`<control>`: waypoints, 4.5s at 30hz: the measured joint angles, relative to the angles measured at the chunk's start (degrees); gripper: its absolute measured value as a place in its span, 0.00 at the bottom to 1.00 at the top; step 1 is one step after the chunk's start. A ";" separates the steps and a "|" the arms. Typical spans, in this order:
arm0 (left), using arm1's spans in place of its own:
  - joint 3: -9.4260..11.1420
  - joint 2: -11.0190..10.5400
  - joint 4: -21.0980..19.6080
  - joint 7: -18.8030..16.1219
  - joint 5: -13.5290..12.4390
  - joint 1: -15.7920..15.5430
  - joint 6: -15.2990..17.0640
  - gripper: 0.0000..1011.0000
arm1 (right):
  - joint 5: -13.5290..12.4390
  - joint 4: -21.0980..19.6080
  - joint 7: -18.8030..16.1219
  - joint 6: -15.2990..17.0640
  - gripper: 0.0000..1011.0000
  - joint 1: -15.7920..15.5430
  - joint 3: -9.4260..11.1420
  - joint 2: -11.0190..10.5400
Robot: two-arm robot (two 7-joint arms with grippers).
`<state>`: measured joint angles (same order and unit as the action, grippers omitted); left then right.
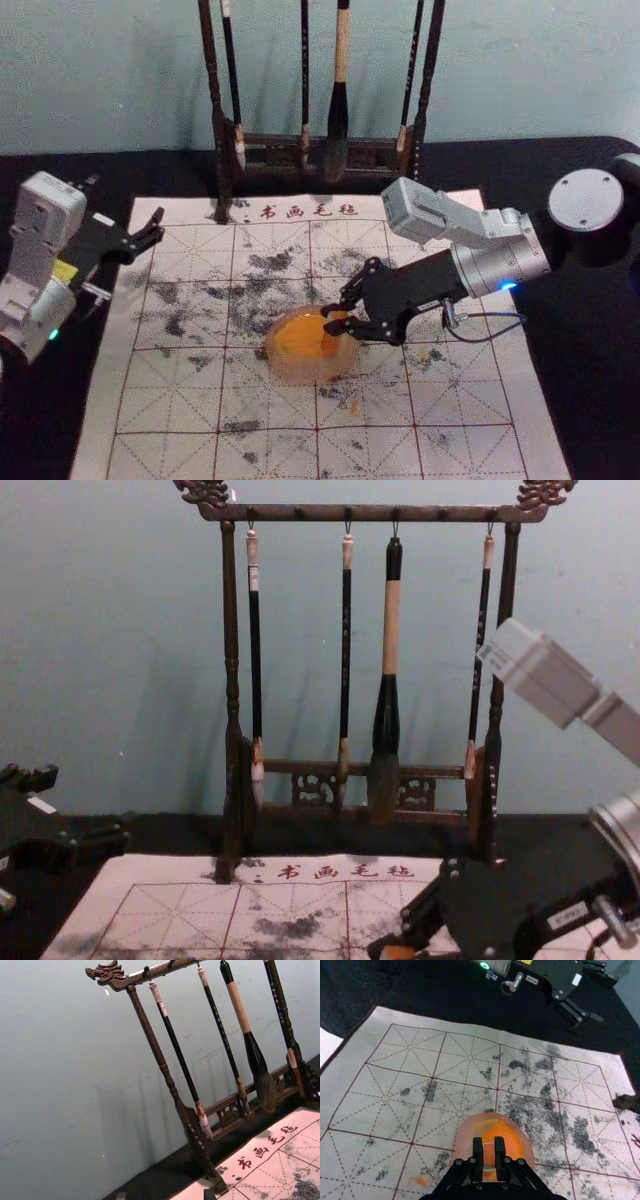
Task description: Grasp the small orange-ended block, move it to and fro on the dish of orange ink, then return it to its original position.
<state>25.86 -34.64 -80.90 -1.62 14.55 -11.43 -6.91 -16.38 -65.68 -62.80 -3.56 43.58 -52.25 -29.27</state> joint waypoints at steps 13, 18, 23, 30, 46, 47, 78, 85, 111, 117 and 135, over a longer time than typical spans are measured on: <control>0.00 0.00 0.00 0.00 0.00 0.00 0.00 0.99 | -0.37 1.49 -0.73 -1.23 0.13 0.72 -0.98 2.11; 0.00 0.00 0.00 0.00 0.00 0.00 0.00 0.99 | -0.27 3.34 -0.99 -1.90 0.13 1.54 -1.44 3.50; 0.00 0.00 0.00 0.00 0.00 0.00 0.00 0.99 | -0.05 5.35 -1.10 -2.55 0.13 2.38 -1.75 4.90; 0.00 0.00 0.00 0.00 0.00 0.00 0.00 0.99 | 0.35 8.39 -0.96 -3.50 0.13 3.61 -1.73 6.85; 0.00 0.00 0.00 0.00 0.00 0.00 0.00 0.99 | 1.59 10.07 0.05 -3.82 0.13 4.53 -1.11 7.20; 0.00 0.00 0.00 0.00 0.00 0.00 0.00 0.99 | 1.65 10.01 0.07 -3.78 0.13 4.53 -1.09 7.11; 0.00 0.00 0.00 0.00 0.00 0.00 0.00 0.99 | 1.30 -0.10 0.54 -0.93 0.13 0.28 -0.30 0.25; 0.00 0.00 0.00 0.00 0.00 0.00 0.00 0.99 | 0.87 -0.39 -0.05 -1.05 0.13 0.12 -0.87 0.79; 0.00 0.00 0.00 0.00 0.00 0.00 0.00 0.99 | 1.04 8.76 -1.27 -4.79 0.13 3.84 -2.41 7.77; 0.00 0.00 0.00 0.00 0.00 0.00 0.00 0.99 | 1.24 10.81 -1.28 -5.39 0.13 4.57 -2.24 8.94; 0.00 0.00 0.00 0.00 0.00 0.00 0.00 0.99 | 2.64 11.79 0.16 -5.15 0.13 4.90 -1.18 8.57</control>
<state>25.86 -34.65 -80.90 -1.62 14.55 -11.43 -6.91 -13.74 -53.89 -62.64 -8.71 48.48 -53.43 -20.70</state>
